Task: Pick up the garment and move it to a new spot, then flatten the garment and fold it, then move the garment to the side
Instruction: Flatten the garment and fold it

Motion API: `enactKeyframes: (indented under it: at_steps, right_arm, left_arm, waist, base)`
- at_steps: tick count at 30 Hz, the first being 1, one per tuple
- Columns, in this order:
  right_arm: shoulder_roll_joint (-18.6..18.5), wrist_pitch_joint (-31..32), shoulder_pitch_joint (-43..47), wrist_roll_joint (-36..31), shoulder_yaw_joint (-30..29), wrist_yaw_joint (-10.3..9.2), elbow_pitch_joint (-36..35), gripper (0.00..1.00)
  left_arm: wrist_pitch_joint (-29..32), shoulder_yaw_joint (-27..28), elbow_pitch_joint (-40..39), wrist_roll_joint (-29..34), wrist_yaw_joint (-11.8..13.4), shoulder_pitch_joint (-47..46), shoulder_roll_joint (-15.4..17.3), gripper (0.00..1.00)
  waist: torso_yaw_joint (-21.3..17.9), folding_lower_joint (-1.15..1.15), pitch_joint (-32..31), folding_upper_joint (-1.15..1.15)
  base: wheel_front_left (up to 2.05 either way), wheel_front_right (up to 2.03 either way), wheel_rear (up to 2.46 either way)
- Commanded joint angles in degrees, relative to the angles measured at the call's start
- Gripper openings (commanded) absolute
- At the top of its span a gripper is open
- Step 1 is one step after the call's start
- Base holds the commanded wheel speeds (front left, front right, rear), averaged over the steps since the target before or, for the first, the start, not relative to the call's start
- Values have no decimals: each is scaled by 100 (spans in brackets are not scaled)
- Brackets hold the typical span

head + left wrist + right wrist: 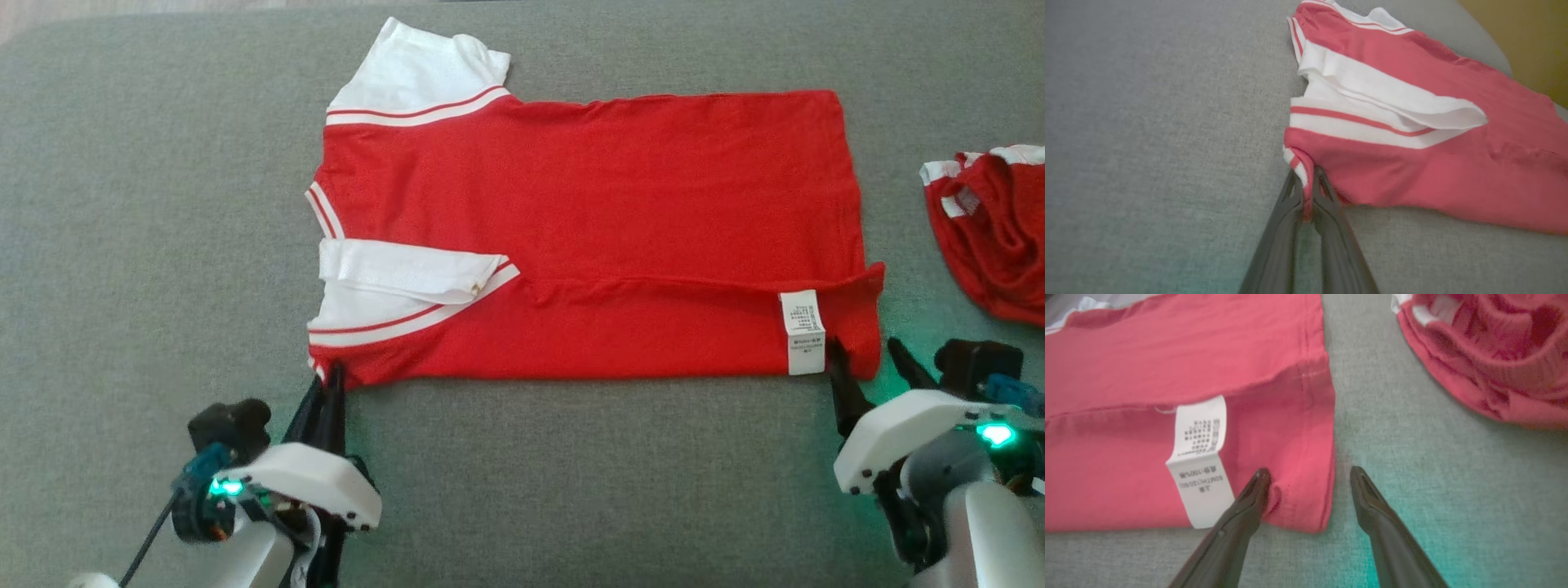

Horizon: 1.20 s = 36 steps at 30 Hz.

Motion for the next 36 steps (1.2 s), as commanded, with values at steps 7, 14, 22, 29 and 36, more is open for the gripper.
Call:
enactKeyframes:
  at_steps: [7, 14, 22, 29, 36]
  right_arm:
    - [-49, 297, -483, 359, 171, 39, 507, 0]
    - [-49, 292, -557, 671, -118, 39, 261, 0]
    - [-49, 1023, 277, 622, -389, 39, -794, 0]
    - [-49, 1446, 1399, 877, -475, 39, -1387, 0]
    - [-49, 1158, 1520, 966, -444, 39, -1219, 98]
  left_arm:
    - [-308, 233, -706, 267, 129, -383, 246, 0]
    - [-283, 229, -1295, 389, 252, -254, 455, 0]
    - [191, 63, -2270, 418, 528, 606, 957, 0]
    - [450, -148, -2709, 185, 801, 1634, 1066, 0]
    - [432, -201, -2462, 50, 803, 1807, 953, 0]
  waist:
    - [146, 0, -86, 0]
    - [178, 0, -363, 0]
    - [203, 0, -693, 0]
    - [163, 0, -744, 0]
    - [92, 0, -696, 0]
  base:
    - [0, 0, 0]
    - [0, 0, 0]
    - [0, 0, 0]
    - [0, 0, 0]
    - [0, 0, 0]
